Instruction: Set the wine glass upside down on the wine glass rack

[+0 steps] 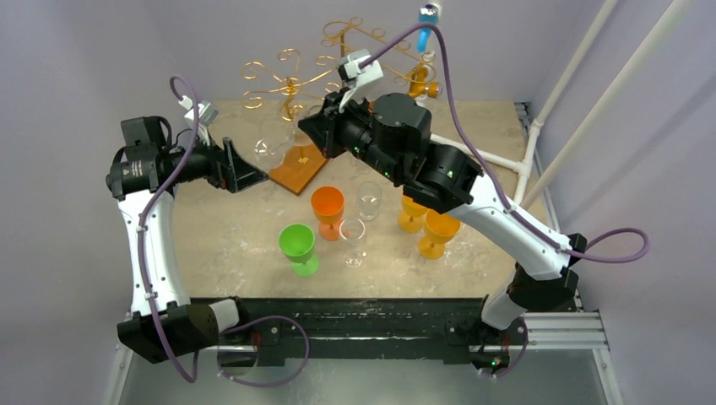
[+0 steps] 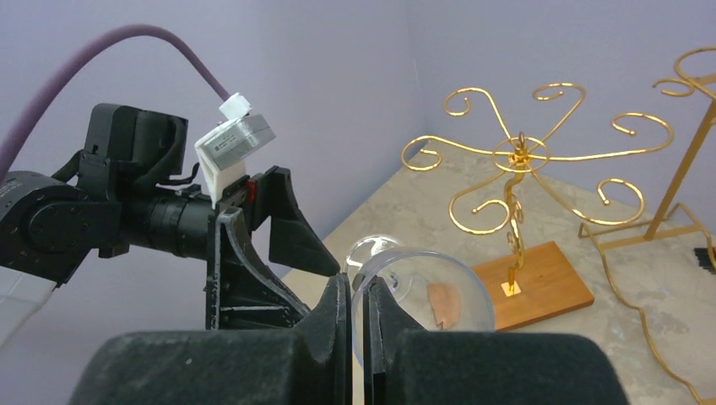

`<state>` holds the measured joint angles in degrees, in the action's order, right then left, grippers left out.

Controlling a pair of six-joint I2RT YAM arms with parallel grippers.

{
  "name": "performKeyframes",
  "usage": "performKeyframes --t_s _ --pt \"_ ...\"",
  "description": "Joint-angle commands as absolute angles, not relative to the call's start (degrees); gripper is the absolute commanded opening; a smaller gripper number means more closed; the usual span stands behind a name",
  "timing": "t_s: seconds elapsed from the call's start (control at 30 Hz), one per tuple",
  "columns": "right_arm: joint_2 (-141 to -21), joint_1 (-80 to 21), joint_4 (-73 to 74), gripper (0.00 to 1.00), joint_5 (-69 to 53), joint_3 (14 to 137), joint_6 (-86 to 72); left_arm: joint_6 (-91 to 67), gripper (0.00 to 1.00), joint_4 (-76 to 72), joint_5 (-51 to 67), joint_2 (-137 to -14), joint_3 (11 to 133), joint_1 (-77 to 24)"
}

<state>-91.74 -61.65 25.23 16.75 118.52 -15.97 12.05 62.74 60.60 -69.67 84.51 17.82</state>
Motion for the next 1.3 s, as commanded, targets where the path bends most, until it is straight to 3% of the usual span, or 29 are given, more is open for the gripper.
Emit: performKeyframes --t_s 0.0,0.13,0.27,0.37,0.4,0.47,0.6,0.73,0.8,0.93,1.07,1.27 --pt "-89.9 -62.5 20.6 0.00 15.4 117.6 -17.1 11.4 1.00 58.0 67.1 -67.4 82.1 16.8" --pt "-88.7 -63.3 18.2 0.00 15.0 115.8 -17.4 6.3 1.00 49.0 64.9 -64.7 77.5 15.6" --pt "-88.3 -64.1 17.4 0.00 14.7 115.2 -17.7 -2.7 0.91 40.6 62.4 -64.0 74.0 15.6" --pt "-88.1 -64.6 16.5 0.00 14.3 114.2 -17.8 -4.9 0.65 39.7 62.1 -65.5 74.3 15.4" --pt "-87.9 -64.9 15.9 0.00 14.1 113.6 -17.8 -5.0 0.48 39.7 61.5 -65.8 74.5 15.4" --pt "-87.5 -65.6 14.4 0.00 13.7 112.0 -17.9 -4.8 0.27 40.0 59.6 -66.3 75.2 15.3" --pt "-86.9 -67.2 11.4 0.00 13.2 107.4 -17.7 -3.0 0.00 40.5 57.0 -67.0 77.2 15.3" --pt "-86.8 -67.7 10.9 0.00 12.8 104.3 -18.8 -0.4 0.00 40.1 53.8 -67.3 80.2 15.3" --pt "-86.1 -67.7 10.6 0.12 13.3 102.5 -19.6 4.8 0.00 40.7 52.8 -67.3 82.1 15.4" --pt "-84.3 -67.7 10.2 0.48 13.6 99.6 -21.4 7.1 0.00 37.2 46.3 -66.7 84.0 15.4" --pt "-82.7 -67.7 12.0 0.65 13.1 98.3 -23.1 8.5 0.00 32.9 40.1 -66.0 85.6 15.3" --pt "-81.6 -67.7 18.9 0.75 12.6 99.6 -23.9 11.6 0.00 26.1 32.9 -64.8 87.8 15.4"
